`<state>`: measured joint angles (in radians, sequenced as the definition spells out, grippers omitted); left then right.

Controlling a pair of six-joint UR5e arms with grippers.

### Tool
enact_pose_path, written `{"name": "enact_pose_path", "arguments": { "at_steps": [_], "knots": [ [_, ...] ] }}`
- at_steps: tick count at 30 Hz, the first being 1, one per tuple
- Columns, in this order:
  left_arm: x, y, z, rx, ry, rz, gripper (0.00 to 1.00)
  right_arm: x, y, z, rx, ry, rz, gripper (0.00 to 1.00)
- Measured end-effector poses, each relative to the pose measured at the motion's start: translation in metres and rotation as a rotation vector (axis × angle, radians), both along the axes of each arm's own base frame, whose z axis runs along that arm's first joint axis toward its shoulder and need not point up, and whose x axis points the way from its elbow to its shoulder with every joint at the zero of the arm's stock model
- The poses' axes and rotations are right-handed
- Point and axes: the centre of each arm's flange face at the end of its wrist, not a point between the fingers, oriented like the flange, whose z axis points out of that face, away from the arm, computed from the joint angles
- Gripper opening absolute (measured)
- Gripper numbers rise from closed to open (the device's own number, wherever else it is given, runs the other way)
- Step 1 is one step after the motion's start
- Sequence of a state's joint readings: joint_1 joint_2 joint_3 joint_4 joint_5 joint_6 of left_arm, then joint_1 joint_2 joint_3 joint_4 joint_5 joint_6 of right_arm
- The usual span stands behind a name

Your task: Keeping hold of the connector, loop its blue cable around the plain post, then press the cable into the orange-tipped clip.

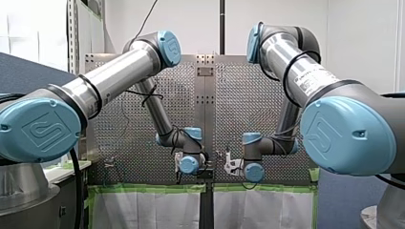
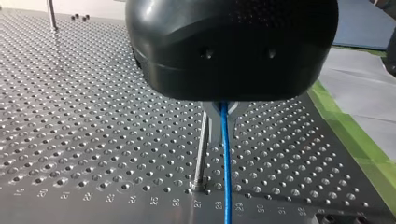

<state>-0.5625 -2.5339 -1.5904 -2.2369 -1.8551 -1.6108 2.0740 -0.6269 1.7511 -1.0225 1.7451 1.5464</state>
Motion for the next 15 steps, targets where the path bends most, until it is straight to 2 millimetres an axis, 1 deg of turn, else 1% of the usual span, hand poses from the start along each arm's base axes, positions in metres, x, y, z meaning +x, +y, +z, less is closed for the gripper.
{"name": "enact_pose_path", "arguments": {
  "at_steps": [4,9,15],
  "knots": [
    [0.001,-0.001,-0.005,-0.007,0.012,-0.003,0.02,-0.002,-0.005,0.001,-0.009,-0.007,0.022,0.0],
    [0.004,-0.003,-0.02,0.023,0.033,0.0,0.02,-0.008,-0.011,0.001,-0.015,-0.009,0.022,0.0],
    [0.014,-0.003,-0.019,0.008,0.025,0.018,0.02,-0.014,-0.017,0.001,-0.018,-0.009,0.013,0.0]
  ]
}}
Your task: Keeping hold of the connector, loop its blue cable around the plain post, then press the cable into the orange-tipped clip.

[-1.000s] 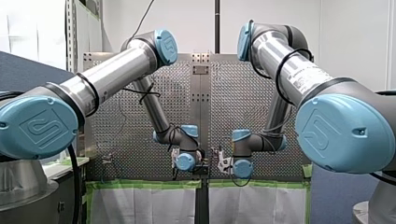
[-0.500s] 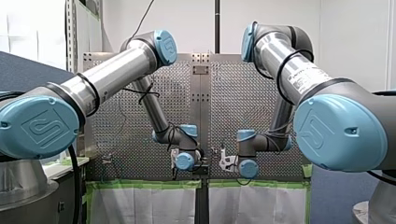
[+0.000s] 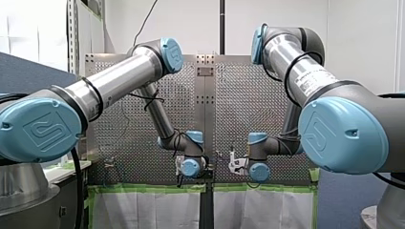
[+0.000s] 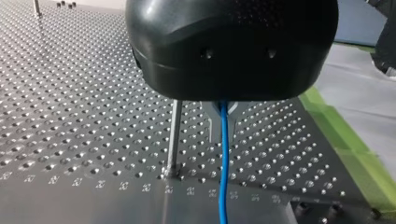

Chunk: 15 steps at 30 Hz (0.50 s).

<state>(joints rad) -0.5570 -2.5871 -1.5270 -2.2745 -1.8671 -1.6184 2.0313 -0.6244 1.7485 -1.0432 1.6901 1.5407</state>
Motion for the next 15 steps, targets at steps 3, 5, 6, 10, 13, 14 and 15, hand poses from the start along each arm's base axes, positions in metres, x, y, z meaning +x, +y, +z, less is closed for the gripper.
{"name": "enact_pose_path", "arguments": {
  "at_steps": [3,5,6,10,13,14,15],
  "knots": [
    [0.006,0.001,0.003,-0.009,-0.007,0.013,0.02,-0.002,-0.003,0.001,-0.005,-0.002,-0.003,0.0],
    [0.01,0.003,0.004,-0.013,-0.012,0.02,0.02,-0.003,-0.005,0.001,-0.011,-0.005,-0.005,0.0],
    [0.013,0.004,0.005,-0.015,-0.014,0.025,0.02,-0.003,-0.007,0.002,-0.013,-0.006,-0.006,0.0],
    [0.02,0.008,0.008,-0.02,-0.02,0.036,0.02,-0.006,-0.013,0.003,-0.021,-0.009,-0.01,0.0],
    [0.026,0.009,0.01,-0.026,-0.025,0.042,0.02,-0.008,-0.018,0.005,-0.027,-0.01,-0.014,0.0],
    [0.028,0.01,0.011,-0.028,-0.026,0.043,0.02,-0.008,-0.02,0.005,-0.029,-0.011,-0.017,0.0],
    [0.03,0.01,0.012,-0.031,-0.029,0.044,0.02,-0.009,-0.022,0.006,-0.032,-0.012,-0.019,0.0]
  ]
}}
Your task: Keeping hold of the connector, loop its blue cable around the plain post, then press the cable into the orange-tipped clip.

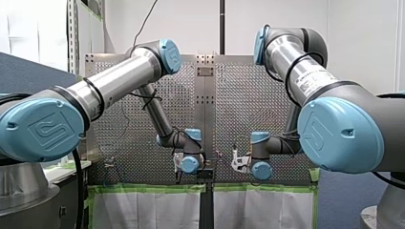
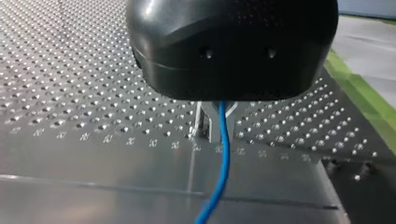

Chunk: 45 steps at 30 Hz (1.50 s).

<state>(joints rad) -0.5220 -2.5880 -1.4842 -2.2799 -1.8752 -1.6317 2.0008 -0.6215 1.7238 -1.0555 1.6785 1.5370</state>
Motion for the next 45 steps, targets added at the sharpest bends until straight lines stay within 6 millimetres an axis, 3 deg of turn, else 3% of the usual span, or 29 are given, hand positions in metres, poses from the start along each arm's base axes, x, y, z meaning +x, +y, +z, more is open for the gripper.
{"name": "enact_pose_path", "arguments": {
  "at_steps": [10,22,35,45],
  "knots": [
    [0.024,0.004,0.012,-0.001,0.007,0.005,0.02,-0.006,-0.022,0.005,-0.02,-0.02,-0.004,0.0],
    [0.042,0.017,0.019,0.011,0.022,0.034,0.02,-0.015,-0.047,-0.021,0.035,-0.013,-0.014,0.0],
    [0.05,0.027,0.02,0.022,0.035,0.072,0.02,-0.031,-0.103,0.001,0.02,-0.047,-0.031,0.0],
    [0.051,0.028,0.02,0.024,0.036,0.072,0.02,-0.038,-0.112,0.004,0.016,-0.053,-0.023,0.0]
  ]
}}
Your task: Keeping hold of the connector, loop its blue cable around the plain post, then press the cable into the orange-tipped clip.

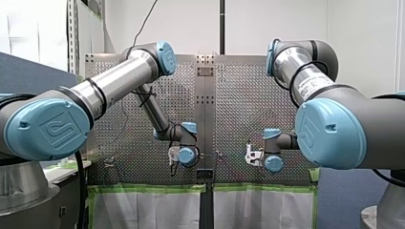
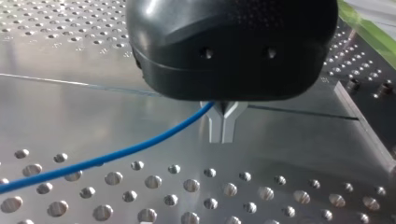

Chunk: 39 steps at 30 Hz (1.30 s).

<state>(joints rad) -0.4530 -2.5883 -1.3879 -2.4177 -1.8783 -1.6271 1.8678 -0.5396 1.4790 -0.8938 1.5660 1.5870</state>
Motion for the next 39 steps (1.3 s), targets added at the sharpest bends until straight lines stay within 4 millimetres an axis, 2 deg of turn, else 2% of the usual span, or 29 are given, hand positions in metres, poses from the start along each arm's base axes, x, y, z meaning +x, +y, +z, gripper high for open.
{"name": "enact_pose_path", "arguments": {
  "at_steps": [11,19,20,21,23,24,26,27,29,31,39],
  "knots": [
    [0.0,0.001,0.0,0.003,0.001,0.0,0.02,0.004,-0.012,0.01,-0.028,-0.034,0.085,0.0],
    [-0.001,0.0,-0.001,0.017,0.009,-0.008,0.02,0.008,-0.015,0.012,-0.032,-0.043,0.131,0.0],
    [-0.002,0.0,-0.001,0.02,0.01,-0.013,0.12,0.008,-0.015,0.012,-0.032,-0.043,0.132,0.0],
    [-0.003,-0.002,-0.001,0.026,0.01,-0.024,0.12,0.008,-0.015,0.012,-0.031,-0.043,0.132,0.0],
    [-0.005,-0.005,-0.002,0.041,0.015,-0.041,0.42,0.008,-0.014,0.012,-0.03,-0.042,0.133,0.0],
    [-0.006,-0.006,-0.003,0.053,0.021,-0.05,0.42,0.008,-0.014,0.012,-0.029,-0.042,0.133,0.0],
    [-0.009,-0.007,-0.004,0.071,0.031,-0.055,0.73,0.008,-0.014,0.011,-0.029,-0.042,0.133,0.0],
    [-0.011,-0.006,-0.005,0.081,0.04,-0.054,0.73,0.008,-0.014,0.011,-0.029,-0.042,0.134,0.0],
    [-0.014,-0.005,-0.007,0.097,0.056,-0.049,0.96,0.008,-0.014,0.011,-0.028,-0.042,0.134,0.0],
    [-0.018,-0.004,-0.01,0.116,0.075,-0.055,1.0,0.008,-0.014,0.011,-0.027,-0.042,0.134,0.0],
    [-0.04,-0.008,-0.016,0.199,0.153,-0.075,1.0,0.008,-0.014,0.01,-0.024,-0.042,0.132,0.0]
  ]
}}
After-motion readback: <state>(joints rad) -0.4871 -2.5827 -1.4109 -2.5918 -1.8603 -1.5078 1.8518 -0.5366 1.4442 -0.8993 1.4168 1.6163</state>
